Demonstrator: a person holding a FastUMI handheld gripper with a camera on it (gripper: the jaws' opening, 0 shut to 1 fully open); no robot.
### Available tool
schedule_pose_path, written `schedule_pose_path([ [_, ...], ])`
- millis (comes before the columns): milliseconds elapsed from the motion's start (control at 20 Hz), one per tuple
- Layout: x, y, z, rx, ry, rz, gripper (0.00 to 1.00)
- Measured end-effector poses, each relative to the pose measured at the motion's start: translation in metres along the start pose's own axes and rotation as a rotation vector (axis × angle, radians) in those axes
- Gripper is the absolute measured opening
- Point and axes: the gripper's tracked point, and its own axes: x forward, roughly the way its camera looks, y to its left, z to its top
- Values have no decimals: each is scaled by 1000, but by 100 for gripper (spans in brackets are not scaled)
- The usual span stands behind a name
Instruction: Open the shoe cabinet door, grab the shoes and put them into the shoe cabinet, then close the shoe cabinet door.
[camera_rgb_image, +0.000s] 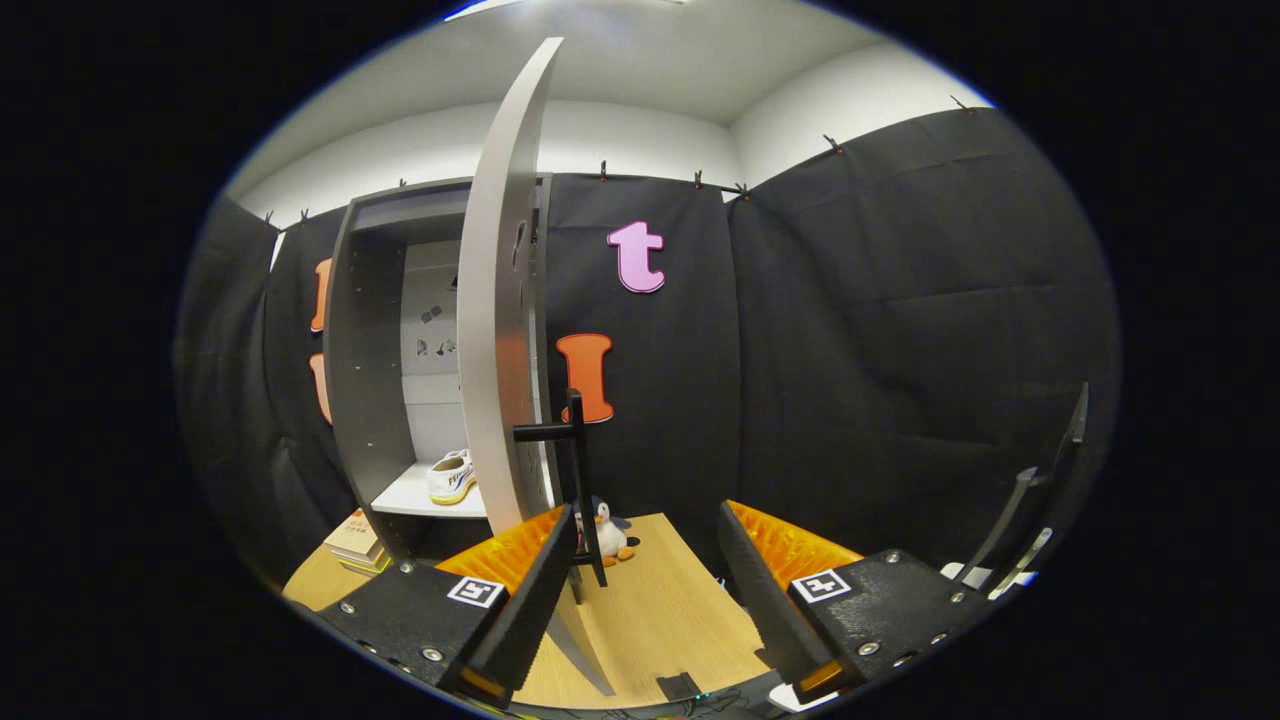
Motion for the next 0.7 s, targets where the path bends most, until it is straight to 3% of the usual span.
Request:
schedule_pose_path([
  [350,-7,15,5,-15,-15,23,87],
  [700,-18,62,3,1,-19,135,87],
])
